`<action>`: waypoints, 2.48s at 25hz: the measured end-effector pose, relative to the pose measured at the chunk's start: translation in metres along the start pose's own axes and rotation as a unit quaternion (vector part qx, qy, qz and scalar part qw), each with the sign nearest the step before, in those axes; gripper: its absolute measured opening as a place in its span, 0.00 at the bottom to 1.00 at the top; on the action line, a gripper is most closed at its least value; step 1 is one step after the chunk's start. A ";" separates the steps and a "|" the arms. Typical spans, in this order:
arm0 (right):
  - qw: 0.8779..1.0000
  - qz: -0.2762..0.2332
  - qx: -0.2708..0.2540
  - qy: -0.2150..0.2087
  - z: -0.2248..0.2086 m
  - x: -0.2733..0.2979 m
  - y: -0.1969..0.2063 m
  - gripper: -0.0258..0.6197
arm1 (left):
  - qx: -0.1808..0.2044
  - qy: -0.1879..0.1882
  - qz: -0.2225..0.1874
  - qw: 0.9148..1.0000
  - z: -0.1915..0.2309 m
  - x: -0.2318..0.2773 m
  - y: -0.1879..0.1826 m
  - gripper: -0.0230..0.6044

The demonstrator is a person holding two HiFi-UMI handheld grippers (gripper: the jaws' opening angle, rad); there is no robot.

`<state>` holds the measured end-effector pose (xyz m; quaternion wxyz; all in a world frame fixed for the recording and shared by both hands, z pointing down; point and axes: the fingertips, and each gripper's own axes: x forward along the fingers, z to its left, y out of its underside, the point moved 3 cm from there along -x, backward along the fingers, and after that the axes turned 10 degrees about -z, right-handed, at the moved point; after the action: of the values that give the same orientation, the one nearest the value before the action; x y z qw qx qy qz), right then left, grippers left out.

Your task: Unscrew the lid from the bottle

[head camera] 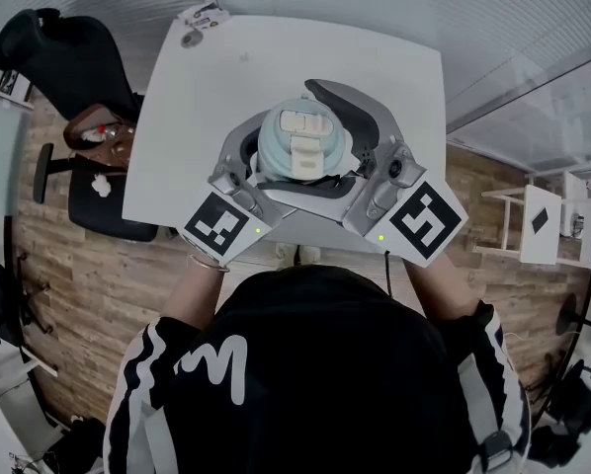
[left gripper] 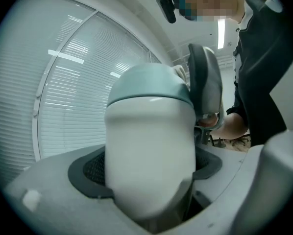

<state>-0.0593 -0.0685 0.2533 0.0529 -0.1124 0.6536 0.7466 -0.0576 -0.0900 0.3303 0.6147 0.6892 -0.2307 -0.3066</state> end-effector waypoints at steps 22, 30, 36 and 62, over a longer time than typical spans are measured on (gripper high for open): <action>0.983 0.063 -0.017 -0.171 0.026 0.004 -0.012 0.76 | -0.099 0.170 -0.062 0.979 -0.022 -0.013 -0.018 0.75; 0.972 0.088 -0.021 -0.218 0.031 0.000 -0.010 0.75 | -0.125 0.222 -0.054 0.965 -0.028 -0.019 -0.020 0.75; 0.953 0.099 -0.014 -0.285 0.040 -0.001 -0.010 0.75 | -0.117 0.258 -0.054 0.957 -0.036 -0.022 -0.020 0.75; 0.998 -0.013 0.037 -0.054 -0.003 -0.064 -0.021 0.65 | -0.119 0.129 -0.101 0.979 -0.019 -0.014 -0.016 0.75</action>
<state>0.0081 -0.0645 0.2479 0.1018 -0.0785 0.6755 0.7261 -0.0554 -0.0644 0.3173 0.6826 0.6646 -0.0404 -0.3012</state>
